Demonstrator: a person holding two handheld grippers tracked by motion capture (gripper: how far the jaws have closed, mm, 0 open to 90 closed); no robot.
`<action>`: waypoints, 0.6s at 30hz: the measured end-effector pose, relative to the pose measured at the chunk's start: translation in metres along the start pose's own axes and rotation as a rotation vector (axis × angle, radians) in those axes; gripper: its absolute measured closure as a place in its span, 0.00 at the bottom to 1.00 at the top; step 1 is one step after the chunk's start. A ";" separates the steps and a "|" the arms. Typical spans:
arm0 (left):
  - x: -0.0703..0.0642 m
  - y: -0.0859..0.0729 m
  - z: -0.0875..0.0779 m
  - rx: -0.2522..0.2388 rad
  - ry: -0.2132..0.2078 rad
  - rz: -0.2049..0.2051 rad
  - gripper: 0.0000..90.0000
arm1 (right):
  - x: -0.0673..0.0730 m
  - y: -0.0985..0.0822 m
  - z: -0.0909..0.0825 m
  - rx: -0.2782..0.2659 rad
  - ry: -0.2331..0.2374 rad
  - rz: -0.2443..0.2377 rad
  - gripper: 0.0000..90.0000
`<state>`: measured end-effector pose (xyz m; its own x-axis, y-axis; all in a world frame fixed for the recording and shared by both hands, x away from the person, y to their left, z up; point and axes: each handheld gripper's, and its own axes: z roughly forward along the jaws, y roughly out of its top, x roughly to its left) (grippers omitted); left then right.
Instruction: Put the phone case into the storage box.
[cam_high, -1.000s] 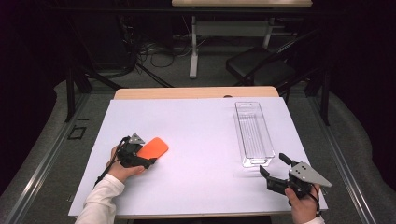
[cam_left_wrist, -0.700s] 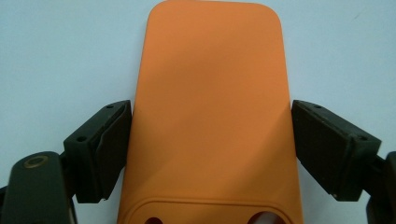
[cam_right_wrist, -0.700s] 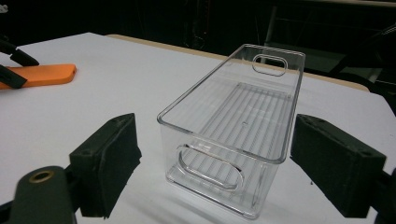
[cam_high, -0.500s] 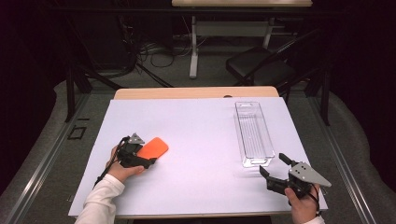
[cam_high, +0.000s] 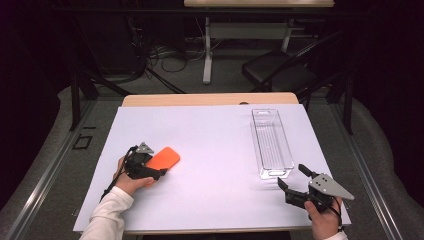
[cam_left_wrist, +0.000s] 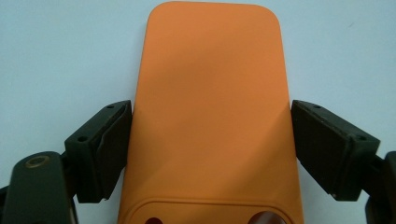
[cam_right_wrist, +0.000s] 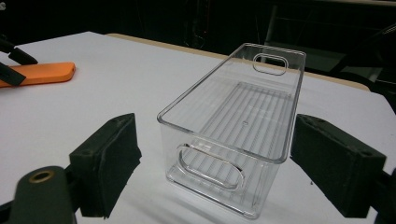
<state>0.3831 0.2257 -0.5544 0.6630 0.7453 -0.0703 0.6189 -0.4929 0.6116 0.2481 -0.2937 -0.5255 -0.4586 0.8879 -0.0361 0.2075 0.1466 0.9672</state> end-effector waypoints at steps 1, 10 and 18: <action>-0.001 0.001 -0.001 -0.004 0.002 -0.008 0.18 | 0.000 0.000 0.000 0.000 -0.002 -0.002 0.16; -0.023 0.023 -0.019 -0.019 -0.038 0.007 0.18 | -0.001 0.001 0.002 0.007 -0.001 0.006 0.16; -0.055 0.052 -0.029 -0.025 -0.071 0.083 0.18 | 0.000 0.002 0.004 -0.002 0.003 0.008 0.16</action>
<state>0.3670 0.1722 -0.4959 0.7402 0.6684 -0.0734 0.5506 -0.5397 0.6368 0.2520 -0.2917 -0.5248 -0.4594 0.8878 -0.0276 0.2095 0.1385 0.9679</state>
